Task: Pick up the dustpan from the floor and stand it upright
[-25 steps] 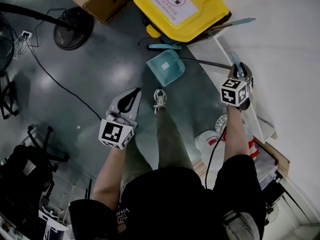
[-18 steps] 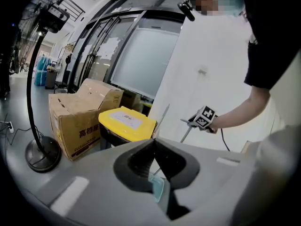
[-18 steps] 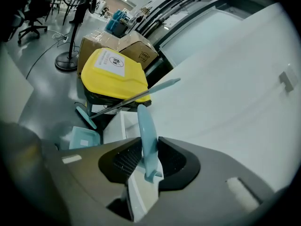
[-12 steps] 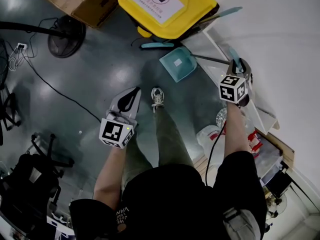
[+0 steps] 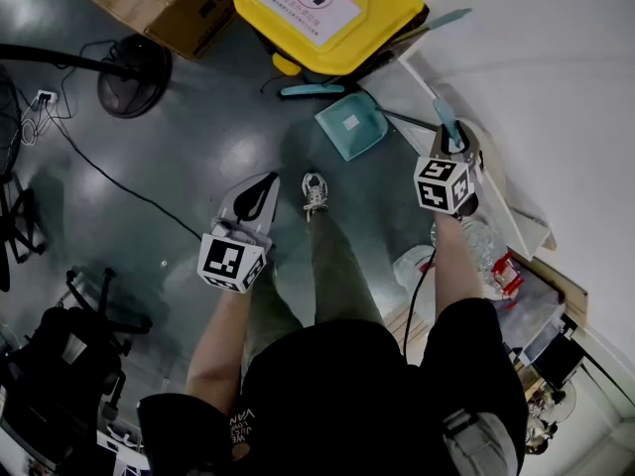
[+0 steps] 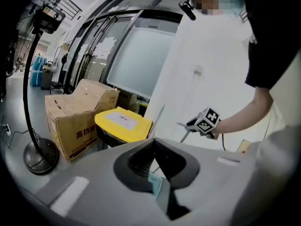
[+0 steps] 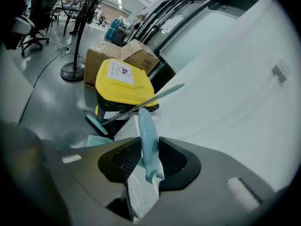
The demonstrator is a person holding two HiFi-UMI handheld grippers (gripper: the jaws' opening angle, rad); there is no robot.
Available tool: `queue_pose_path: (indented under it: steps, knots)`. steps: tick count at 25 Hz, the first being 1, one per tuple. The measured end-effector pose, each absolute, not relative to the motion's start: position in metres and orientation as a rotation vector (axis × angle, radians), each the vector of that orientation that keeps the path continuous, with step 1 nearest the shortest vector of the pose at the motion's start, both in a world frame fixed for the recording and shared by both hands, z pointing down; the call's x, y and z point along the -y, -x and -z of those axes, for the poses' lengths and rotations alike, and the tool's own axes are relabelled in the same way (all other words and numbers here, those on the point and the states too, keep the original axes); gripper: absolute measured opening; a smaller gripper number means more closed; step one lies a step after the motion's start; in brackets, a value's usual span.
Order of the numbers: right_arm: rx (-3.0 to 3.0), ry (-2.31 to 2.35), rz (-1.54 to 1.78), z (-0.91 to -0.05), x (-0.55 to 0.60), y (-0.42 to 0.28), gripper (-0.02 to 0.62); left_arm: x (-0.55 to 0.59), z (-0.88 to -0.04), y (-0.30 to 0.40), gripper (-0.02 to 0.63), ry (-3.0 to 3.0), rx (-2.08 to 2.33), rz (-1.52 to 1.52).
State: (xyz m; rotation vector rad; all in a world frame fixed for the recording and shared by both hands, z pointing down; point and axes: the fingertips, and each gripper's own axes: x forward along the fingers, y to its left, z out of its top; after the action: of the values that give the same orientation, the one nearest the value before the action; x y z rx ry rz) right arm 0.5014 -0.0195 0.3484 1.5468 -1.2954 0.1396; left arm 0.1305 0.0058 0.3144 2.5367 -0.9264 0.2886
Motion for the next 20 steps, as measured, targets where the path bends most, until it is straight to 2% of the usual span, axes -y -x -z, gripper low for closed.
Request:
queue_pose_path:
  steps: [11,14,20]
  knots:
    - [1.406,-1.585,-0.261,-0.352,-0.003,-0.462,0.112,-0.021,-0.287,-0.119,0.054,-2.58,0.904,-0.293]
    - [1.43,-1.588,-0.263,-0.348,-0.007,-0.449,0.15,-0.028,-0.276,-0.117,0.054,-2.598,0.888,-0.291]
    - [1.457,-1.639,-0.272,-0.33,-0.016,-0.426,0.15,-0.047,-0.254,-0.11,0.054,-2.634,0.856,-0.291]
